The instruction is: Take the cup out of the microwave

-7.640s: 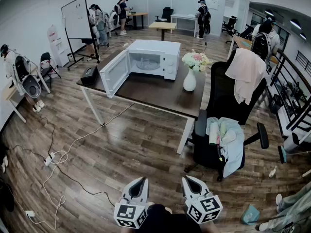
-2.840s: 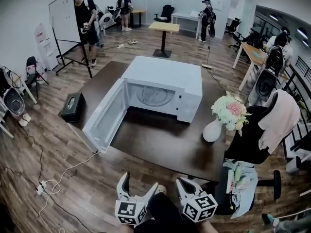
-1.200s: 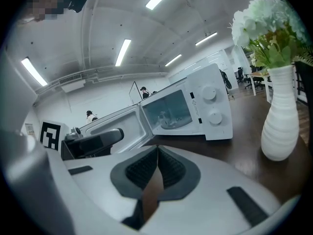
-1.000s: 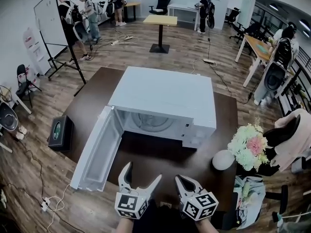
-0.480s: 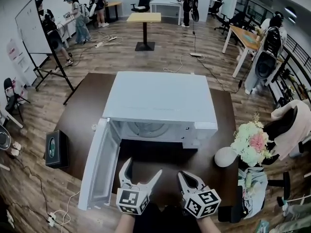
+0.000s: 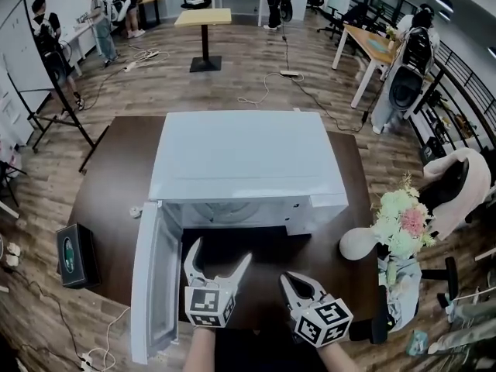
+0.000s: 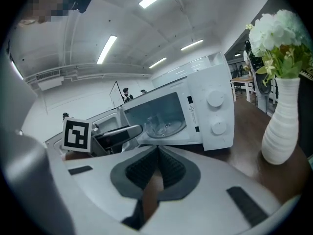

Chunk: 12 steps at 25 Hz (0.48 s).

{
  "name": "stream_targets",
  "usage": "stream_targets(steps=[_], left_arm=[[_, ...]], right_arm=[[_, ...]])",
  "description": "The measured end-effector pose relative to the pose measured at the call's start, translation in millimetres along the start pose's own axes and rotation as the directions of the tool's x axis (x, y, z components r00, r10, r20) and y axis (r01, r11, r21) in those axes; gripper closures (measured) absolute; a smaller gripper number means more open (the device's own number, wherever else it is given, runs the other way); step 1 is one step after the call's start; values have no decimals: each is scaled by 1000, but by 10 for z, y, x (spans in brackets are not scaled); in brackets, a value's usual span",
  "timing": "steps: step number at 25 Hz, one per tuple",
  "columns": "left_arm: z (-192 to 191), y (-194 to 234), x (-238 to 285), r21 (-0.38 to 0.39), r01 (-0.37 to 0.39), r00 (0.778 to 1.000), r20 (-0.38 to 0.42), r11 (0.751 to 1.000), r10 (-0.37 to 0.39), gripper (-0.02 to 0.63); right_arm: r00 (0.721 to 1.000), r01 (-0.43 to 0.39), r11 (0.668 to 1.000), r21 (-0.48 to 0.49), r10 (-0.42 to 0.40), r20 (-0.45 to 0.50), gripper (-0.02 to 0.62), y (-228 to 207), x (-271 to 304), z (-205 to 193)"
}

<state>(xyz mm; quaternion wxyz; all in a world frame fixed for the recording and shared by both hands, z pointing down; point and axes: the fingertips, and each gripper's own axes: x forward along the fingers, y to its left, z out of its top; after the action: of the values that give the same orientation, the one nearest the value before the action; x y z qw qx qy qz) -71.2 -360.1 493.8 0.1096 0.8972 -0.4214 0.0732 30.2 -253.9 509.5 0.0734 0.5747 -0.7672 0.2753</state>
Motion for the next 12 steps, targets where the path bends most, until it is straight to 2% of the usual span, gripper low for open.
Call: stream_targets(steps=[4, 12], left_arm=[[2, 149, 239, 58, 0, 1000, -3, 998, 1, 133], [-51, 509, 637, 89, -20, 999, -39, 996, 23, 133]], right_arm=[[1000, -8, 1000, -7, 8, -21, 601, 3, 125, -24], [999, 15, 1000, 10, -15, -40, 601, 8, 264, -31]])
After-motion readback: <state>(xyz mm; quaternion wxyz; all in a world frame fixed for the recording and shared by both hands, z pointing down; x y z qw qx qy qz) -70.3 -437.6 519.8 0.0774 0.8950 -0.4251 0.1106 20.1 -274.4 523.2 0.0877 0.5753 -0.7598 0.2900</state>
